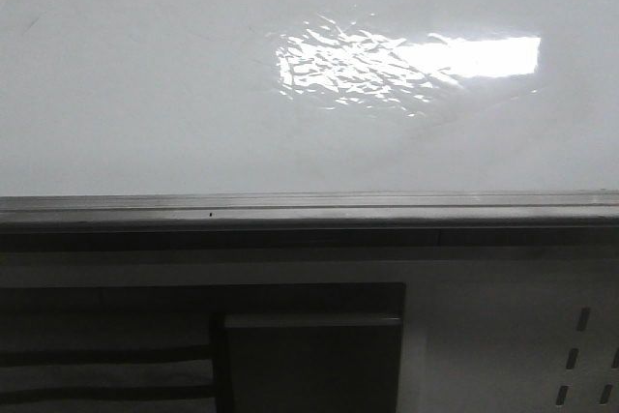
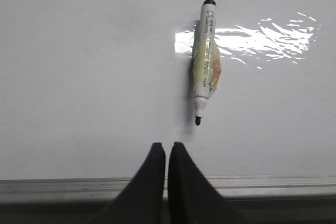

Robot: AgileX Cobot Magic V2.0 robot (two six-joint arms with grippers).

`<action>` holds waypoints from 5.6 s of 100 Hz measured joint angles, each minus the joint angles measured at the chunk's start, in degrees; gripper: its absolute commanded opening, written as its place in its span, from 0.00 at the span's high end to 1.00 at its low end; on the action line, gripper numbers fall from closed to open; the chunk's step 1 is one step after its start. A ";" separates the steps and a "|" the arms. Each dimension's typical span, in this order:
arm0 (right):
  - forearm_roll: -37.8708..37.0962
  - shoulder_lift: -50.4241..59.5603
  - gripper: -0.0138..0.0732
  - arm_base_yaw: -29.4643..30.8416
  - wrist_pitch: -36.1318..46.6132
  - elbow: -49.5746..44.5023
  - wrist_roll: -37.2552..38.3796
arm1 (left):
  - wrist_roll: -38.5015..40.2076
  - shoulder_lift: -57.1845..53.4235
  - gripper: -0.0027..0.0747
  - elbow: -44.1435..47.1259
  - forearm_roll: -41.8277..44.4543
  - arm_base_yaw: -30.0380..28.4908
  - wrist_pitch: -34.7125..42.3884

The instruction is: Write number 4 on whiteboard

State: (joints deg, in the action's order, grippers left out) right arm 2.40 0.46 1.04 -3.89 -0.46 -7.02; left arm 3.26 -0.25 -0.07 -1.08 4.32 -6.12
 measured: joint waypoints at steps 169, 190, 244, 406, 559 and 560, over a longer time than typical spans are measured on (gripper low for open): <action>4.94 -4.27 0.92 0.00 -16.58 20.08 0.00 | 0.00 3.70 0.99 -20.23 -1.91 0.00 -0.75; 4.94 -14.50 0.92 0.00 -21.90 30.51 0.00 | 0.00 14.20 0.99 -33.01 -1.49 0.00 -13.23; 4.94 -21.34 0.92 0.00 -21.90 34.17 0.00 | 0.00 19.80 0.99 -35.88 -0.93 0.00 -16.18; 4.94 -21.59 0.29 0.00 -21.63 34.17 0.00 | -3.97 35.84 0.33 -34.02 2.97 4.83 -16.29; 4.94 -21.59 0.29 0.00 -22.71 34.17 0.00 | -4.19 67.82 0.99 -39.35 4.94 7.53 -10.34; 4.94 -21.59 0.29 0.00 -22.71 34.17 0.00 | -4.19 67.82 0.99 -39.35 4.94 7.53 -10.34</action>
State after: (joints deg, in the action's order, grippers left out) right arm 7.34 -21.13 1.04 -26.60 33.71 -7.02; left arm -0.93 67.57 -39.42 3.85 11.85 -16.46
